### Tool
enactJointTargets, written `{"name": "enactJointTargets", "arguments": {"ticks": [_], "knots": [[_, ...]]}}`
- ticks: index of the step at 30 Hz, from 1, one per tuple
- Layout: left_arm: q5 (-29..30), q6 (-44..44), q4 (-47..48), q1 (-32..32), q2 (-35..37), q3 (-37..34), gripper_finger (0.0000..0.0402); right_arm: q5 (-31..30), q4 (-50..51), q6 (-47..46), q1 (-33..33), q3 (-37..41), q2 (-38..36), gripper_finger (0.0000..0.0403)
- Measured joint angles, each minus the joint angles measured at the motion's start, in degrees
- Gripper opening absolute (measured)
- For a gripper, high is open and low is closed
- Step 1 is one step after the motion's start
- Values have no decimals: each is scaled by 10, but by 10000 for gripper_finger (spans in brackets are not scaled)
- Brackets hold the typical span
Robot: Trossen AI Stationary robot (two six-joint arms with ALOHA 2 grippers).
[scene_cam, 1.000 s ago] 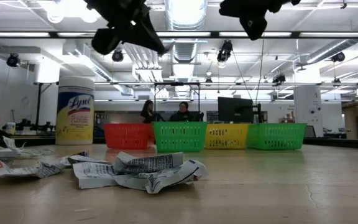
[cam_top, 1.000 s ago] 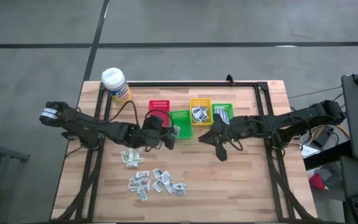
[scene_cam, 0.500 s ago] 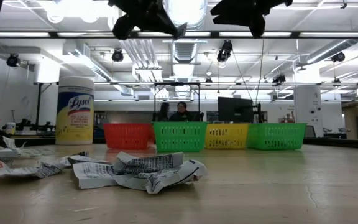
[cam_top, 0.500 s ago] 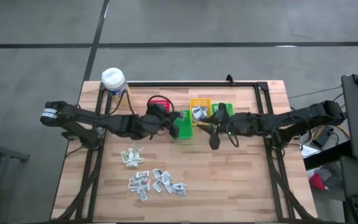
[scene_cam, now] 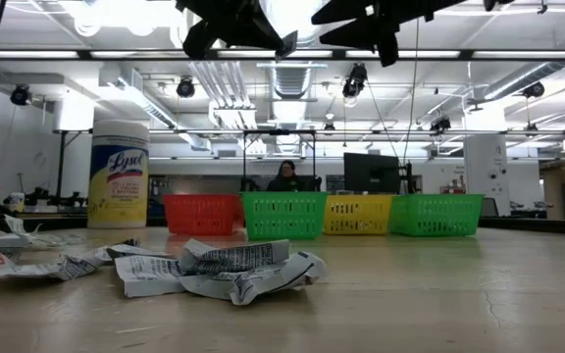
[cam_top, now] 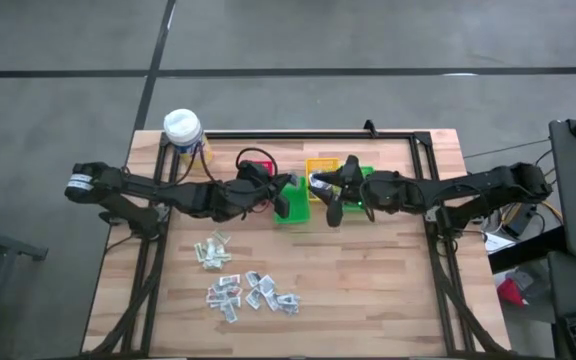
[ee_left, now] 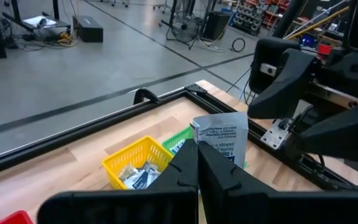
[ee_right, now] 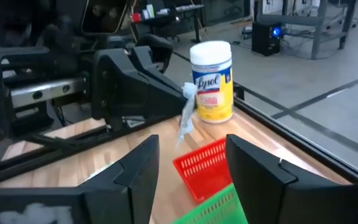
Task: Pick & Place First Aid Supplies
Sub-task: Put the alcohol pad into the yellow basket
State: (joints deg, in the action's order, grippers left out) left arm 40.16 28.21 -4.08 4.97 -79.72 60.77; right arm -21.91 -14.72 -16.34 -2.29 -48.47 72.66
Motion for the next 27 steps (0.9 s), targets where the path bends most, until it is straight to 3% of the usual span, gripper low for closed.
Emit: {"name": "enactJointTargets", "arguments": {"ticks": [5,11,27], "knots": [[0,-2,-1,0,0,0,0,18,-65,-2,8,0,26,187],[0,-4,-4,0,0,0,0,12,-72,-1,14,-12,47,183],[0,-6,-10,0,0,0,0,9,57,19,43,-114,100,173]]}}
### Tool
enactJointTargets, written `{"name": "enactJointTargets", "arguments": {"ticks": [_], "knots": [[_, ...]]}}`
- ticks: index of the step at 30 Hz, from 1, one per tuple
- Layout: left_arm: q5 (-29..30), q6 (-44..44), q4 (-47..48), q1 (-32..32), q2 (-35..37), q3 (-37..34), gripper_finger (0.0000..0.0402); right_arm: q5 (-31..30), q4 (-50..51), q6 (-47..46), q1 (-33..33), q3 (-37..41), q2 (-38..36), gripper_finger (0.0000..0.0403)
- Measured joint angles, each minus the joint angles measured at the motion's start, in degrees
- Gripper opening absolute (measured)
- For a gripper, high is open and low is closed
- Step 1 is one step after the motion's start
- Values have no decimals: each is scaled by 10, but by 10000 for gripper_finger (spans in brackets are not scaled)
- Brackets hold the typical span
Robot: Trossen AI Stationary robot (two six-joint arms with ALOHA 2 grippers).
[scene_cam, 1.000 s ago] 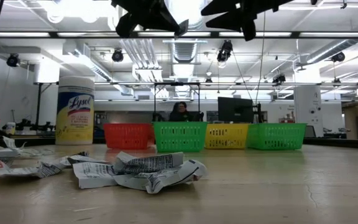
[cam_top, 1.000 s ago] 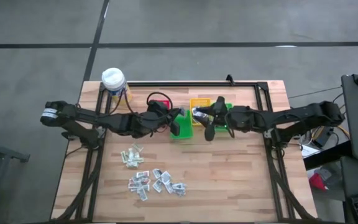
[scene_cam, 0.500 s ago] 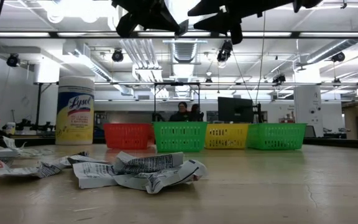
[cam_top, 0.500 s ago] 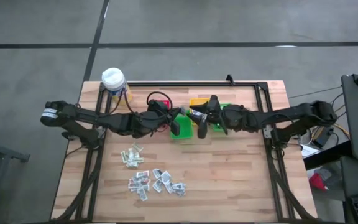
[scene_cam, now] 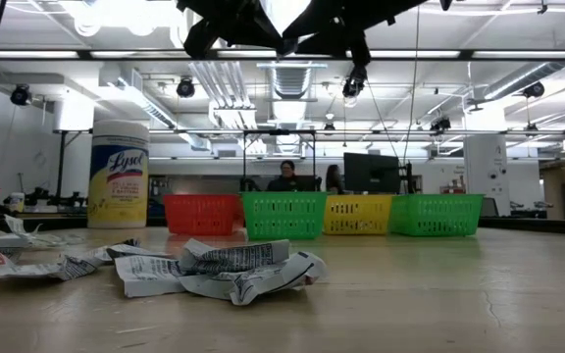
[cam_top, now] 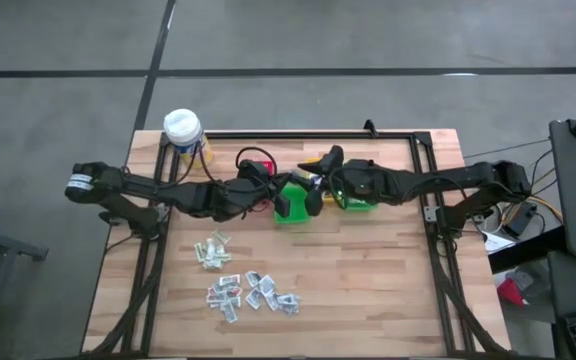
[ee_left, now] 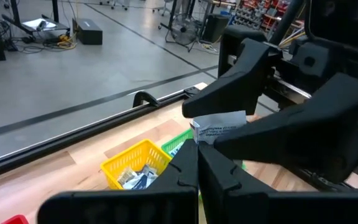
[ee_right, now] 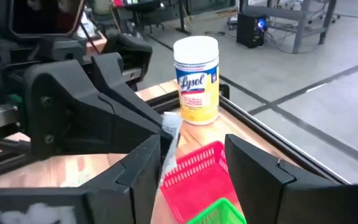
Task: Pick & Place First Aid Supplies
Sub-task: Put the alcohol pad into the yellow basket
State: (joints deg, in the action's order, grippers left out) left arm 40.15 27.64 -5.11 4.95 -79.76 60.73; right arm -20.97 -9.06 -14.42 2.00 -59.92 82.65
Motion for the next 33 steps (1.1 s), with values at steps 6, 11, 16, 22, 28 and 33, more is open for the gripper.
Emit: {"name": "enactJointTargets", "arguments": {"ticks": [6,11,16,22,28,33], "knots": [[0,0,0,0,0,0,0,0,34,1,1,-14,0,119],[0,-7,0,0,0,0,0,0,43,1,1,-14,0,55],[0,-7,0,0,0,0,0,1,44,12,0,-13,0,11],[0,-7,0,0,0,0,0,2,46,12,0,-15,0,8],[-1,-23,0,0,0,0,0,1,50,12,0,-15,0,8],[-4,-39,0,0,1,0,20,-3,64,5,1,-15,0,8]]}}
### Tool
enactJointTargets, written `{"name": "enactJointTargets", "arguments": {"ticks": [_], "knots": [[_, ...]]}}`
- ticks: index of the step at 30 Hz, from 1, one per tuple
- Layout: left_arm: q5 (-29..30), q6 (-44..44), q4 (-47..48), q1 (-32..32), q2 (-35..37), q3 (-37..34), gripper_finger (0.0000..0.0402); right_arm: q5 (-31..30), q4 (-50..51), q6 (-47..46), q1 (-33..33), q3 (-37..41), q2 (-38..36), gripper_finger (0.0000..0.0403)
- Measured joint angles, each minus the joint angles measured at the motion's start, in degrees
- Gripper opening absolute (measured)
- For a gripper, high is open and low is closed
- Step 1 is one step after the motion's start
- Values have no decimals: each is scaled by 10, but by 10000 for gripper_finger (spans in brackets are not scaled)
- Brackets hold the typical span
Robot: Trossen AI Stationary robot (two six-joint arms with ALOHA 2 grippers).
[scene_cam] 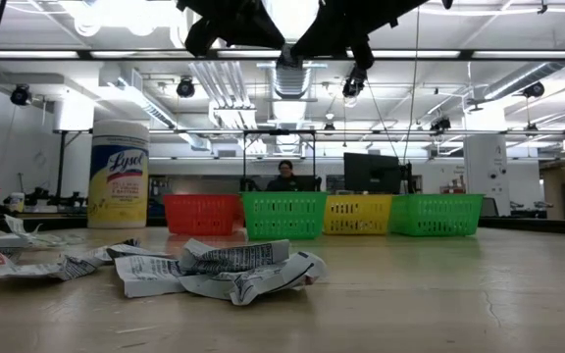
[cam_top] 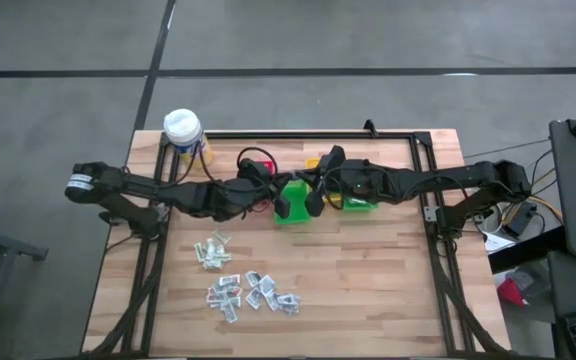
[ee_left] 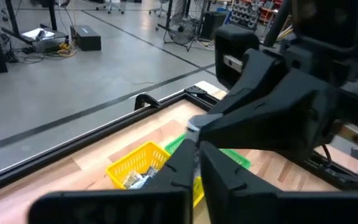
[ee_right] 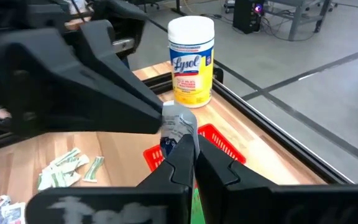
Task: Pick & Place First Aid Supplies
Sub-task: Put the alcohol pad into the yellow basket
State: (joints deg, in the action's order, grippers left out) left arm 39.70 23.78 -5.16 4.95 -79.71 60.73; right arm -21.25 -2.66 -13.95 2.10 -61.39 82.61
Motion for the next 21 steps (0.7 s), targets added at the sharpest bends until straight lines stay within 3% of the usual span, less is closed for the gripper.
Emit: {"name": "enactJointTargets", "arguments": {"ticks": [12,16,21], "knots": [[17,-37,21,0,13,0,196,-32,64,-13,4,0,-1,8],[18,-63,84,0,27,0,221,-34,98,-15,10,0,-4,8],[24,-33,198,-1,50,0,223,-31,148,-38,30,0,-5,8]]}}
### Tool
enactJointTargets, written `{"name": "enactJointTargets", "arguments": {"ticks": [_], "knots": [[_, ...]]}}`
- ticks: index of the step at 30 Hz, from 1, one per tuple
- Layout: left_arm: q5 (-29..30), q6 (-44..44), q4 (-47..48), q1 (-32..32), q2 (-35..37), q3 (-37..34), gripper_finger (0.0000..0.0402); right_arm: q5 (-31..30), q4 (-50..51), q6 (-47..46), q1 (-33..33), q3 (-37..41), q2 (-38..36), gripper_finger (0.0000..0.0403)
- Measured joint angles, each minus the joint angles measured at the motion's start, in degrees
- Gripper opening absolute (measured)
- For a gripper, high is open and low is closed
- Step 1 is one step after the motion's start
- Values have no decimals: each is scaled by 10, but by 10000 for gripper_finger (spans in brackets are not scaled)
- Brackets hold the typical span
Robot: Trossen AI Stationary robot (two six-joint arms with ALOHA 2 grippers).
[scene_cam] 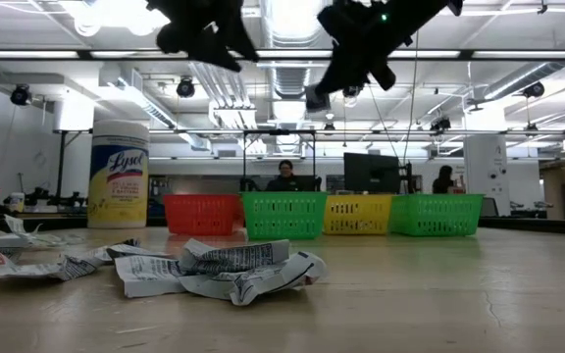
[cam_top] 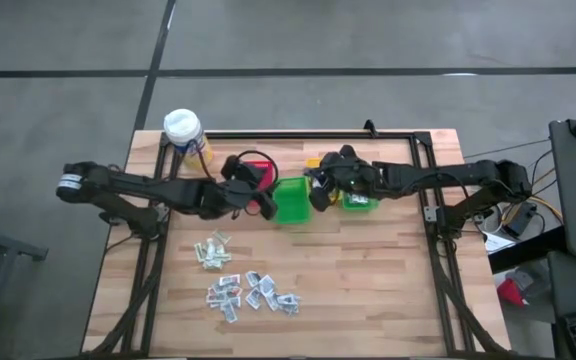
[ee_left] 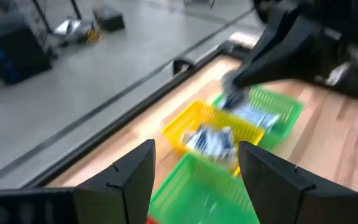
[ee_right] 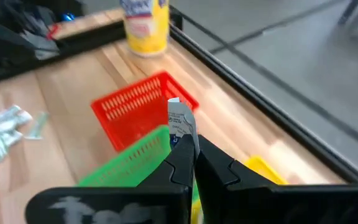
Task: Pick & Place First Aid Supplies
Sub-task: Put the alcohol pad into the yellow basket
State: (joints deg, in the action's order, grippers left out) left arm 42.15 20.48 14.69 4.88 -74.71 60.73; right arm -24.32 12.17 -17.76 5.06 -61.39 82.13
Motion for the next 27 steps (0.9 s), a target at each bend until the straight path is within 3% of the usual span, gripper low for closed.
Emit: {"name": "enactJointTargets", "arguments": {"ticks": [7,11,20,27], "knots": [[0,108,186,-2,34,-1,222,73,86,-50,50,0,1,8],[4,158,241,-2,57,-25,222,127,101,-53,84,0,1,8],[3,235,218,-2,133,-144,222,217,115,-76,147,0,1,8],[-9,221,101,-1,200,-245,222,264,133,-78,175,1,27,8]]}}
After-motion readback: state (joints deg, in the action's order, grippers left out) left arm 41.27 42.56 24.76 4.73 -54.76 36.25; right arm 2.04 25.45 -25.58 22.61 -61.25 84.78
